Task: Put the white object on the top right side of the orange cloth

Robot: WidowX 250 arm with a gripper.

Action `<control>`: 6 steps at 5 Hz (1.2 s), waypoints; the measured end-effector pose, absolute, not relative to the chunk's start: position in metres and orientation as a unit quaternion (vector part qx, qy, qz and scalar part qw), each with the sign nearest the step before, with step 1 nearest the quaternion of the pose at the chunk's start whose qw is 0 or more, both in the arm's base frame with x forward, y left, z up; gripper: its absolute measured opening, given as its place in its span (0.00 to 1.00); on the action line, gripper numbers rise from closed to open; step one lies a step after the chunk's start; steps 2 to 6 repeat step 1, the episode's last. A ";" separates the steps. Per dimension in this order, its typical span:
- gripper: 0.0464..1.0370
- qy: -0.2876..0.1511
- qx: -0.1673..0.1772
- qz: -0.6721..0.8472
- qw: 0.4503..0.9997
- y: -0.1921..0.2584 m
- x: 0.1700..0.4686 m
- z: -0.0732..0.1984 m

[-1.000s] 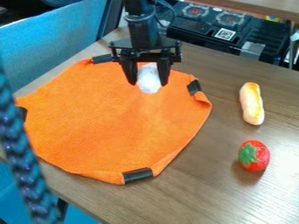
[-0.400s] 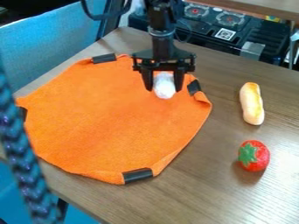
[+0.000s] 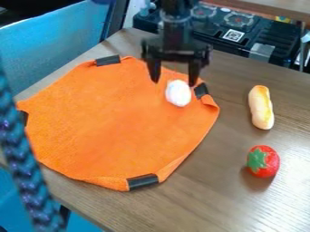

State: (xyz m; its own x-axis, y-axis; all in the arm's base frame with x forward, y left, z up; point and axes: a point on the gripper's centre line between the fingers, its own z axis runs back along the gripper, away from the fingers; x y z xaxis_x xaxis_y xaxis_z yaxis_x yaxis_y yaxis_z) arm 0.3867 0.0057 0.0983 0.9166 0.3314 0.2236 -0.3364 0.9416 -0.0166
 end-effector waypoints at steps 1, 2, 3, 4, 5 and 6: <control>0.96 -0.135 0.036 0.130 0.982 0.004 0.373 0.128; 0.96 -0.135 0.036 0.130 0.982 0.004 0.373 0.128; 0.96 -0.135 0.036 0.130 0.982 0.004 0.373 0.128; 0.96 -0.135 0.036 0.130 0.982 0.004 0.373 0.128; 0.96 -0.135 0.036 0.130 0.982 0.004 0.373 0.128; 0.96 -0.135 0.036 0.130 0.982 0.004 0.373 0.128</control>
